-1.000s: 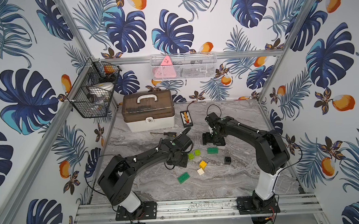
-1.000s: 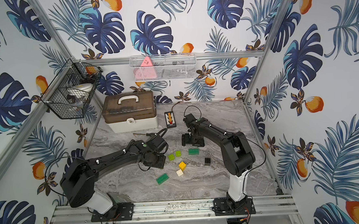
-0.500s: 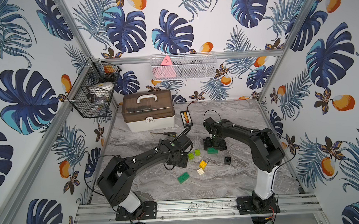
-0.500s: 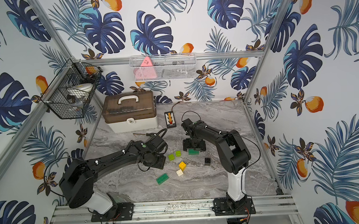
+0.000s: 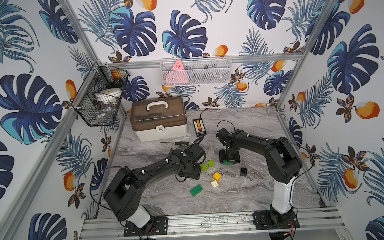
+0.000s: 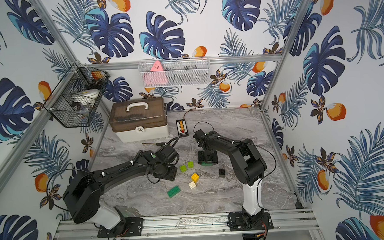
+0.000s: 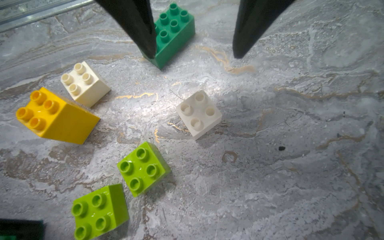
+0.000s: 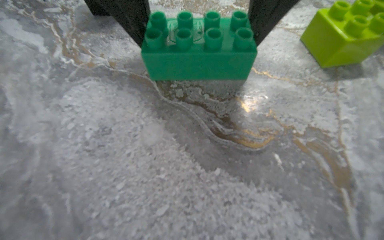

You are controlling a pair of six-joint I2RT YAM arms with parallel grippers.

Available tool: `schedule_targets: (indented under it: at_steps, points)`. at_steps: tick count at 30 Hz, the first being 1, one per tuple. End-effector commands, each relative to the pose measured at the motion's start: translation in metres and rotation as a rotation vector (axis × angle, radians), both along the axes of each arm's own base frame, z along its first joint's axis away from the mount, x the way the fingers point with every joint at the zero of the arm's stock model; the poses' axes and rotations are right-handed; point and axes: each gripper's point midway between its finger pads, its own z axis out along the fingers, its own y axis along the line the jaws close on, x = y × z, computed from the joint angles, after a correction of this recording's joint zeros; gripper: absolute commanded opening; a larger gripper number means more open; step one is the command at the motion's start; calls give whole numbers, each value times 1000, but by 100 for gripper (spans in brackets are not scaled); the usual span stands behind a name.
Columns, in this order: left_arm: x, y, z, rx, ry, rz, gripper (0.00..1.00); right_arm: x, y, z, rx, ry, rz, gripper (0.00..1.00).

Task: Assemble a giraffe with lego
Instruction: Pick up the lego brick from the center of the board.

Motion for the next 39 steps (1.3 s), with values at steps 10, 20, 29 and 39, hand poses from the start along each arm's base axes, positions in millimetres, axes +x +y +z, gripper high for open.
schedule_targets:
  at_steps: [10,20,29,39]
  points:
    - [0,3,3,7,-3,8,64,3,-4,5,-7,-54,56,64]
    - [0,2,1,7,1,11,64,0,-3,-2,-2,-40,56,82]
    - [-1,3,1,10,2,6,64,9,-1,2,-6,-60,50,81]
    - [1,1,0,10,2,3,64,7,-1,2,-9,-53,63,55]
